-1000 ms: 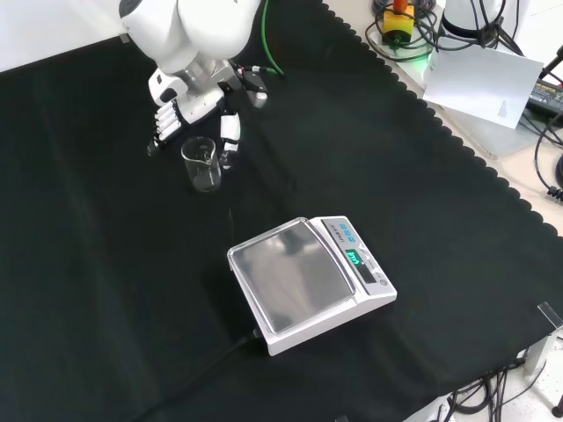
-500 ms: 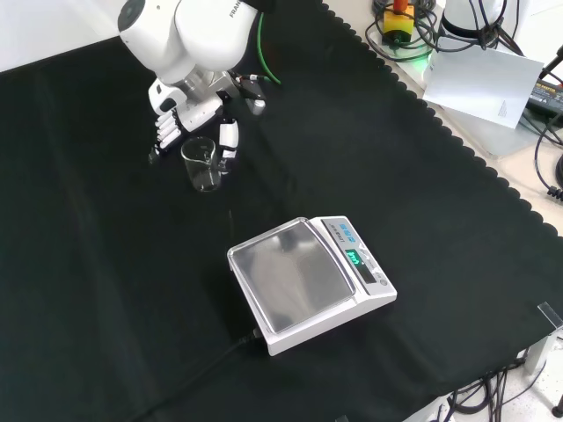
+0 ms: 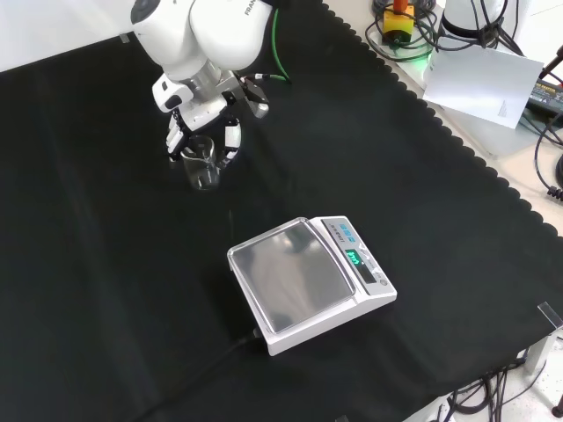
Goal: Pick up the beaker.
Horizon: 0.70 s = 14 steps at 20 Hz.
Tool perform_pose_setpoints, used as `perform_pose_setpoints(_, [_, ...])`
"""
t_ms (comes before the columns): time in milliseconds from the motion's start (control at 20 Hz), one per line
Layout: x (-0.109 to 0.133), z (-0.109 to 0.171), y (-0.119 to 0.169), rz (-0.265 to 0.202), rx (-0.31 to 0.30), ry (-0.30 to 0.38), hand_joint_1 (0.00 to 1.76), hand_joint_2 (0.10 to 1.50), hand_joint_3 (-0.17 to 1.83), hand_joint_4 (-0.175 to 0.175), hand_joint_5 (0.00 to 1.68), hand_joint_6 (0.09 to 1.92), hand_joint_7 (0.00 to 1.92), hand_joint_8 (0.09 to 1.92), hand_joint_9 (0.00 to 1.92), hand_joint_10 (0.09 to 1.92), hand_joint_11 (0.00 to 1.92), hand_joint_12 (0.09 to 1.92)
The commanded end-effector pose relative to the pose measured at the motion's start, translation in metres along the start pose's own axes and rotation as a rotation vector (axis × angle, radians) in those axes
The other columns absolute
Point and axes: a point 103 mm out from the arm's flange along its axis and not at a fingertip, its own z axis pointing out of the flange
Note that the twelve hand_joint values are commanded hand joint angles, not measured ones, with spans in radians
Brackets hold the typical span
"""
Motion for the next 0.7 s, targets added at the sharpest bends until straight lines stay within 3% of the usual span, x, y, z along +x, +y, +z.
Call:
perform_pose_setpoints(50, [0.012, -0.004, 0.001, 0.016, -0.040, -0.027, 1.03, 0.69, 0.75, -0.059, 0.59, 1.16, 0.76, 1.27, 1.18, 0.82, 1.10, 1.01])
perform_pose_setpoints(150, [0.013, -0.005, 0.001, 0.008, -0.047, -0.025, 1.04, 0.70, 0.76, -0.075, 0.63, 1.20, 0.80, 1.33, 1.20, 0.87, 1.14, 0.99])
perform_pose_setpoints(250, [0.018, -0.007, 0.003, -0.002, -0.054, -0.023, 1.04, 0.88, 0.54, -0.025, 0.78, 1.24, 0.83, 1.37, 1.21, 0.92, 1.16, 0.99])
perform_pose_setpoints(350, [0.043, -0.009, 0.014, -0.010, -0.062, -0.022, 1.05, 0.98, 0.37, -0.017, 0.85, 1.23, 0.86, 1.40, 1.21, 0.96, 1.17, 0.98])
perform_pose_setpoints(400, [0.048, -0.010, 0.016, 0.179, -0.039, -0.125, 1.05, 1.01, 0.33, -0.018, 0.86, 1.23, 0.87, 1.40, 1.21, 0.97, 1.18, 0.98])
perform_pose_setpoints(500, [0.034, -0.019, 0.007, 0.115, -0.044, -0.150, 1.06, 1.02, 0.31, -0.025, 0.87, 1.22, 0.88, 1.41, 1.22, 0.98, 1.18, 0.98])
perform_pose_setpoints(700, [0.049, -0.042, 0.006, 0.076, -0.093, -0.108, 1.08, 1.01, 0.31, -0.051, 0.89, 1.19, 0.90, 1.42, 1.22, 1.00, 1.20, 0.97])
